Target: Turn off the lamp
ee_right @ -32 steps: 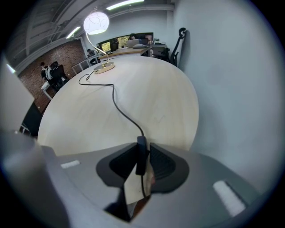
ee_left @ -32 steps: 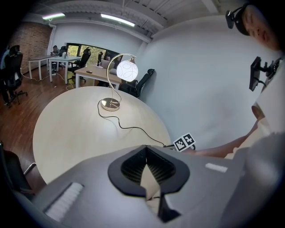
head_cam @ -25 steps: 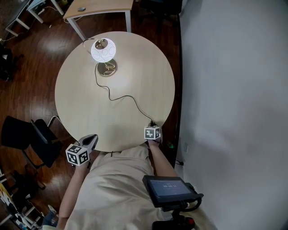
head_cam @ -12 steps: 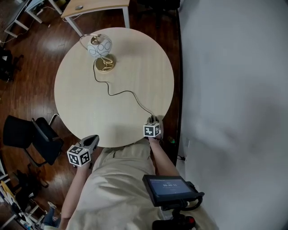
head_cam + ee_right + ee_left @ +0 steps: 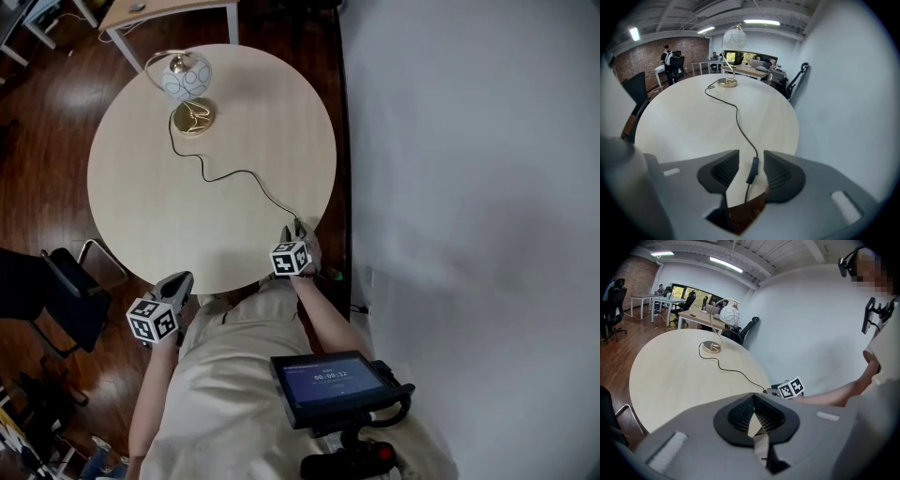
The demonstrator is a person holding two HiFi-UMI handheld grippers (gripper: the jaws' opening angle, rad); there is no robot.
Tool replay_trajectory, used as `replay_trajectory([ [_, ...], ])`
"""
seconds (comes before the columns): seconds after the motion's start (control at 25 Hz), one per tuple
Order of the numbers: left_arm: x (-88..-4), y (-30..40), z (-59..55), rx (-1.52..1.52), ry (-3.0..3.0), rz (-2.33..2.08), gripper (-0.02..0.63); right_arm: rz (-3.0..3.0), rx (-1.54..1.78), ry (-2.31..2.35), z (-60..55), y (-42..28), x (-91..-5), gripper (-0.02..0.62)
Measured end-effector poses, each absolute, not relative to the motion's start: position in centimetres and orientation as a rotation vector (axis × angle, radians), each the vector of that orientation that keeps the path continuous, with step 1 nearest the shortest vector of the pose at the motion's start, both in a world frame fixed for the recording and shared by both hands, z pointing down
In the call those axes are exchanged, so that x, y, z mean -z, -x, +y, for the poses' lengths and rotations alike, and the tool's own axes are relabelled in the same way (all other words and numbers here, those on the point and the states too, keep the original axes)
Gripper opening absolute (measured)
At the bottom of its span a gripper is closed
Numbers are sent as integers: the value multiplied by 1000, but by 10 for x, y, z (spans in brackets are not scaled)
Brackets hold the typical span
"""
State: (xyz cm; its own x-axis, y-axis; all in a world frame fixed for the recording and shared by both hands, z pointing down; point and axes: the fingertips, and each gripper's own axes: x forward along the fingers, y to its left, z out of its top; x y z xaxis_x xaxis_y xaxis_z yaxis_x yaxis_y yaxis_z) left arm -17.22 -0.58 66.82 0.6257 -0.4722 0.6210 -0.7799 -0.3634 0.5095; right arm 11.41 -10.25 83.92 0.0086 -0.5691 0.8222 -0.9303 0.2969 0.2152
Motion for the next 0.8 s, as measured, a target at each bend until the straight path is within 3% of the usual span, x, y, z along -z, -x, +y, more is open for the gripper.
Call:
replay_trajectory([
  [0.24,-654,218,6,-408,-2115,-961,5,-1638,-460,-1518,-96,-85,-789,153],
  [0.8,-659,313,81,-296,-2178,-869,5,-1751,-362,-1479,0,74,-719,110],
])
